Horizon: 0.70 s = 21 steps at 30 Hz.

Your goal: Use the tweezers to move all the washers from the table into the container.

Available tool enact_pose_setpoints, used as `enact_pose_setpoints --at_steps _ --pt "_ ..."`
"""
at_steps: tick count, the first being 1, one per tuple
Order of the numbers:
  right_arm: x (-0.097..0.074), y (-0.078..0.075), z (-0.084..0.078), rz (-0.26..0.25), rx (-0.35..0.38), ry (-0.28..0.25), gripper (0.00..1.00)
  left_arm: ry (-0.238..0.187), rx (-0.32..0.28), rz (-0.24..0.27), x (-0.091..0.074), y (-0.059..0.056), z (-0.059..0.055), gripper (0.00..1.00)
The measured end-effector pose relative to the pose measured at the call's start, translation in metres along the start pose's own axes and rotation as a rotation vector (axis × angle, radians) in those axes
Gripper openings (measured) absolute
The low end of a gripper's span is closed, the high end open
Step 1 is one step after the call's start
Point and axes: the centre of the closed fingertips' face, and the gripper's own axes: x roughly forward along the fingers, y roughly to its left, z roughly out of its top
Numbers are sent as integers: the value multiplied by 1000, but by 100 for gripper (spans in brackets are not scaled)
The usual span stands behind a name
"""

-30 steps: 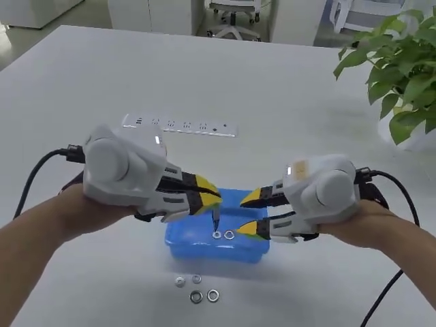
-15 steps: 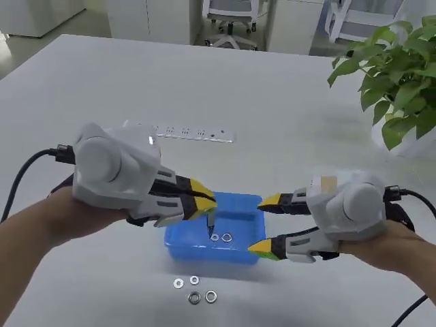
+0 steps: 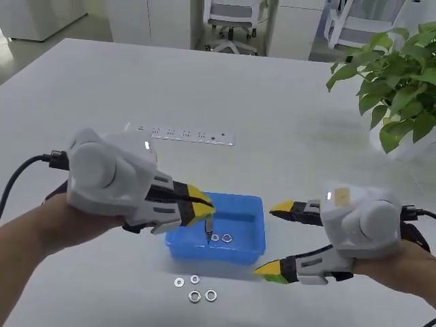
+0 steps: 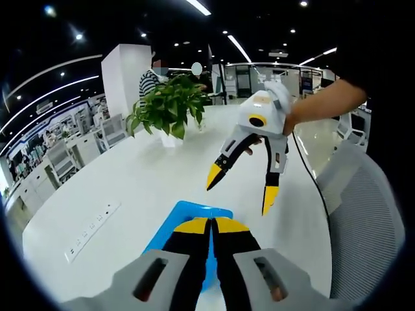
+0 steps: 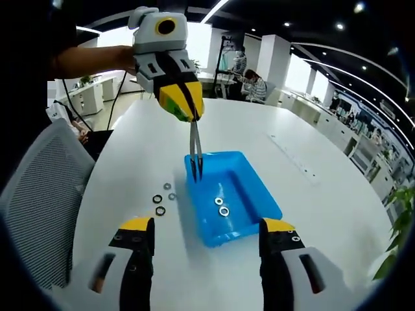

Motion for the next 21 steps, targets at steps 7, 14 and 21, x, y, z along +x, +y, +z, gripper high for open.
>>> enact_pose_setpoints --at_steps 7,14,21 --pt "-2 4 -2 -7 18 -5 73 -7 2 15 -6 -2 1 6" --pt "-5 9 -4 -10 18 -4 75 -9 -4 13 -11 -4 0 6" --pt "-7 11 -4 -20 30 -12 82 -9 -6 5 -13 -10 -4 6"
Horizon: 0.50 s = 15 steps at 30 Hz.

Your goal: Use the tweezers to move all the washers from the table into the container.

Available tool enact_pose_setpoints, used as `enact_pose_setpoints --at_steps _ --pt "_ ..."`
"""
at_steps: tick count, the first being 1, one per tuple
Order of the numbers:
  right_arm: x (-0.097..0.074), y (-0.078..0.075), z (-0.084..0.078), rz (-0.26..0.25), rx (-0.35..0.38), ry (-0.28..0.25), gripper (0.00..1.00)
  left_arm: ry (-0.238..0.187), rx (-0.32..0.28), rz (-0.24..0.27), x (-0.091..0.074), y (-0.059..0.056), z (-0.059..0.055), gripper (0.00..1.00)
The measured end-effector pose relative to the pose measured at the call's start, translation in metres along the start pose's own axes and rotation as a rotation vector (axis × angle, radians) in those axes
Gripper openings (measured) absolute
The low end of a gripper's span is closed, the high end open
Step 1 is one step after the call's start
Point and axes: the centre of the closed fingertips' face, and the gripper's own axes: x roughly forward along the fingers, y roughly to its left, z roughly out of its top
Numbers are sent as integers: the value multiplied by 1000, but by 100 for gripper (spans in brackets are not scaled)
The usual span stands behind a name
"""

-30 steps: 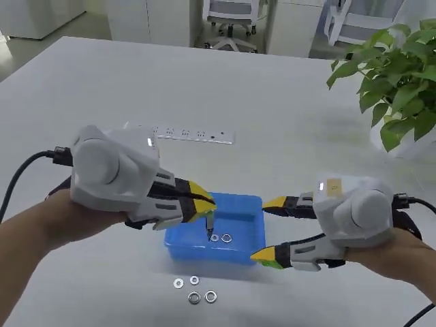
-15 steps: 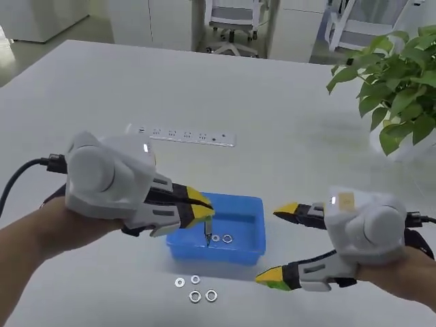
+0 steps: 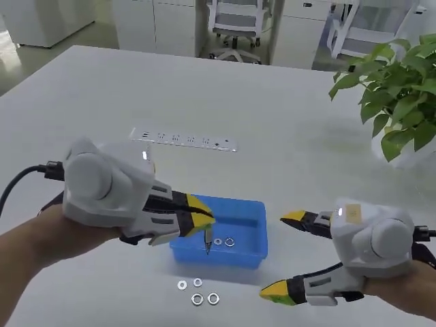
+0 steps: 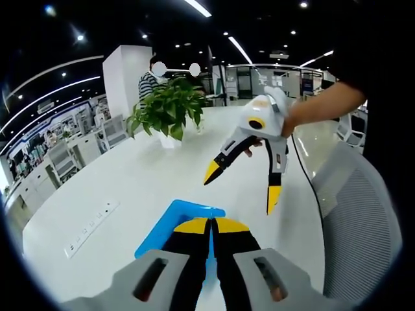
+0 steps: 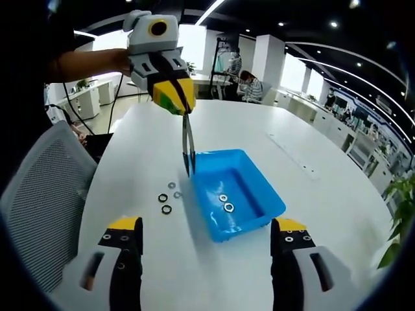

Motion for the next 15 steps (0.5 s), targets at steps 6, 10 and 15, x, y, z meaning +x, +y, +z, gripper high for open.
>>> enact_pose_setpoints --at_steps 6,10,15 --pt "0 3 -1 1 8 1 89 2 0 -13 3 -9 -2 6" --pt "0 6 -3 0 16 -3 95 2 -2 -28 6 -14 -7 6" --pt "0 8 -5 1 28 -1 99 6 -5 -41 11 -20 -13 6"
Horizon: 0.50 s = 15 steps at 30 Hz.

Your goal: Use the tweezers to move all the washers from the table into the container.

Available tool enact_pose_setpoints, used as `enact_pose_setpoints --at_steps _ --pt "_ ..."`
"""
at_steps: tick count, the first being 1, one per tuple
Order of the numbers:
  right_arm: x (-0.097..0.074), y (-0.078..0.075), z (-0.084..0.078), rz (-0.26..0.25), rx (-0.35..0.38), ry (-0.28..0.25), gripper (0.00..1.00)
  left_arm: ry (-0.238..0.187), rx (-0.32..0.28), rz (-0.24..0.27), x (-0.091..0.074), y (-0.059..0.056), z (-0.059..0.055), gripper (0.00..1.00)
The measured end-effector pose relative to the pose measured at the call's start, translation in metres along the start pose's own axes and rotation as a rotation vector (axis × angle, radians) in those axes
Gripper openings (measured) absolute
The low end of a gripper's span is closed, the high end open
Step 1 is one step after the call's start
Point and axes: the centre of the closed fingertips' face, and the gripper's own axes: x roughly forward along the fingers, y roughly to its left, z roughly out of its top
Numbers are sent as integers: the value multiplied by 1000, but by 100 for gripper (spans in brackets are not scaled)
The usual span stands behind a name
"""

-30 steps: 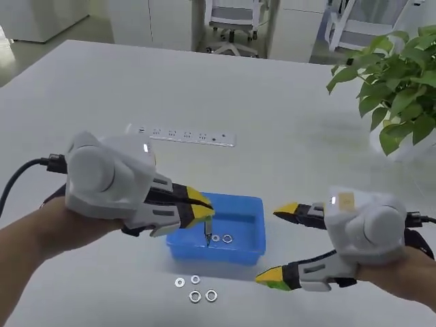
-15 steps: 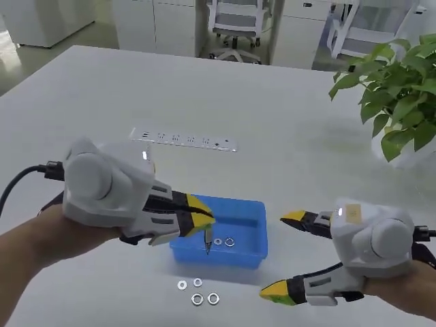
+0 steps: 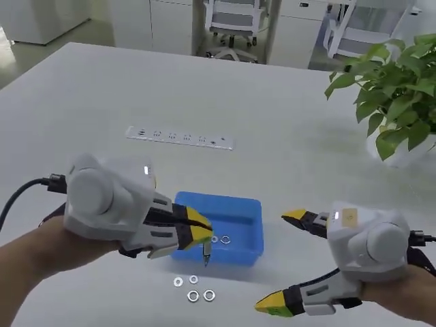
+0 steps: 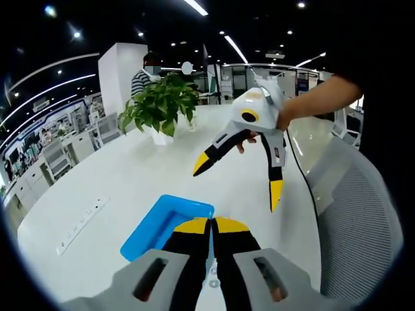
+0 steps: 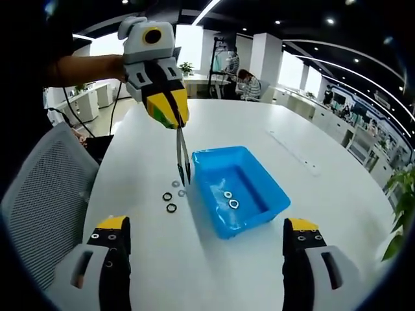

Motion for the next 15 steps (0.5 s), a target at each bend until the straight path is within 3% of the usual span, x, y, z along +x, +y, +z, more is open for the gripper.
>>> enact_pose_setpoints --at_steps 15 --pt "0 10 -9 16 17 20 100 18 -5 -38 12 -13 -13 6"
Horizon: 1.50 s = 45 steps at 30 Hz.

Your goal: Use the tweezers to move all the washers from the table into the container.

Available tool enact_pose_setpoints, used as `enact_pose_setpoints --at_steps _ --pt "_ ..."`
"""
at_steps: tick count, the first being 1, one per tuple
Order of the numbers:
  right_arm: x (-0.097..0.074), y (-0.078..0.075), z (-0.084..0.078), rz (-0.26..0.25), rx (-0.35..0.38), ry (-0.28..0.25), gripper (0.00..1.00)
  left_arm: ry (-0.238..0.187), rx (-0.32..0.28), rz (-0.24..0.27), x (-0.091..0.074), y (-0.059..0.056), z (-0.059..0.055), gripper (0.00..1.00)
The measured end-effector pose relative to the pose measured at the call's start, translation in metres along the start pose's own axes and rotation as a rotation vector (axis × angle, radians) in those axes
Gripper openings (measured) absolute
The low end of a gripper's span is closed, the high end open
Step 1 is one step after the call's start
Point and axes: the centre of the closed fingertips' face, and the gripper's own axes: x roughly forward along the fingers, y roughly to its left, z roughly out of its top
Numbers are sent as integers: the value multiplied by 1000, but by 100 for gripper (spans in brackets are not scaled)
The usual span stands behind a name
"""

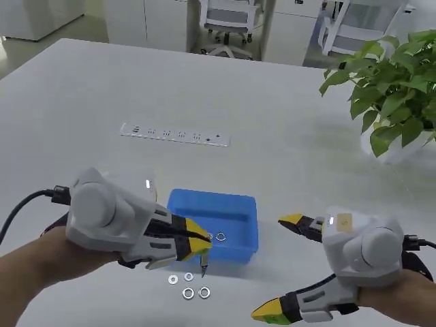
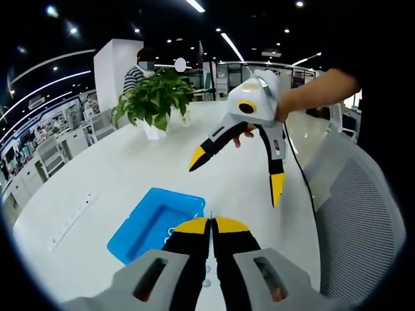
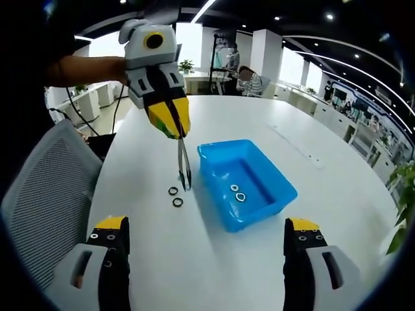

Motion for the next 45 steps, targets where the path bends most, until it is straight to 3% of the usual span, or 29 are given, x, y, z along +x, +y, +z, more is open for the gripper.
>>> enact_pose_setpoints --at_steps 22,32,45 --pt "3 8 -10 19 4 26 99 10 -30 -29 11 -9 -13 6" --pt "5 11 -10 30 1 25 97 -2 -30 -36 12 -10 -13 6" --pt "13 20 1 88 -89 0 74 5 -5 -55 10 -11 -14 6"
